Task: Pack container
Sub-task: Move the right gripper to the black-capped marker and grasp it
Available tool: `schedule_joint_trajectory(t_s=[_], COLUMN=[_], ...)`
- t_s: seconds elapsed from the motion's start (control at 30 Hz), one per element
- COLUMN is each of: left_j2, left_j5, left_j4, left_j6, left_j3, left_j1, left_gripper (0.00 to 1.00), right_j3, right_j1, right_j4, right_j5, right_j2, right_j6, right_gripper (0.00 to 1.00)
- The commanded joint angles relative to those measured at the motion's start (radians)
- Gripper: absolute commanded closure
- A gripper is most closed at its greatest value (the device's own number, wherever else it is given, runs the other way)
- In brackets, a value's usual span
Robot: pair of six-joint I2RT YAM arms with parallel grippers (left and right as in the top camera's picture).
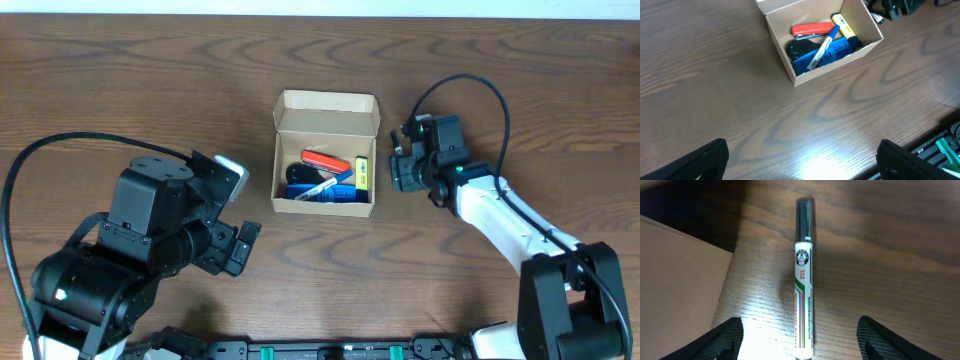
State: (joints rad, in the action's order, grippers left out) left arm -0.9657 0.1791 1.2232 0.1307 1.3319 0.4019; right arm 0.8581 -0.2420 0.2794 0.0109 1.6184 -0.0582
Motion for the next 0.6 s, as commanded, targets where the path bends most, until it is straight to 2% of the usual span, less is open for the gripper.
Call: schedule_joint_trajectory(t_s=[0.0,0.17,0.3,0.37,0.4,0.57], left_j2=[0.004,0.004,0.004,0.004,0.004,0.004], left_j5=[-0.004,-0.004,-0.004,-0.004,-0.004,-0.004], left_j4=[0.000,0.000,0.000,0.000,0.000,0.000], left_j6=[-0.004,-0.004,-0.004,-0.004,-0.004,-0.004], left_j3=[0.006,0.006,0.006,0.006,0.006,0.006], left_j1=[-0.003,-0.003,-0.003,-0.003,-0.003,-0.003], left_gripper=[0.05,0.05,0.05,0.05,0.05,0.05], right_j3=[-0.023,-0.023,-0.023,-0.023,-0.023,-0.023], right_j1=[0.003,0.003,0.003,0.003,0.003,0.003], right_j4=[-0.032,-0.073,-0.093,-0.095,-0.097,-0.101], right_j5=[0.003,0.004,0.004,0.004,0.004,0.004], right_j2=[0.033,0.111,0.154,0.161,0.162,0.162], right_j6=[-0.008,-0.008,-0.008,-0.009,-0.009,-0.009], right_gripper=[0.23,0.22,0.28,0.38,0.50,0.72])
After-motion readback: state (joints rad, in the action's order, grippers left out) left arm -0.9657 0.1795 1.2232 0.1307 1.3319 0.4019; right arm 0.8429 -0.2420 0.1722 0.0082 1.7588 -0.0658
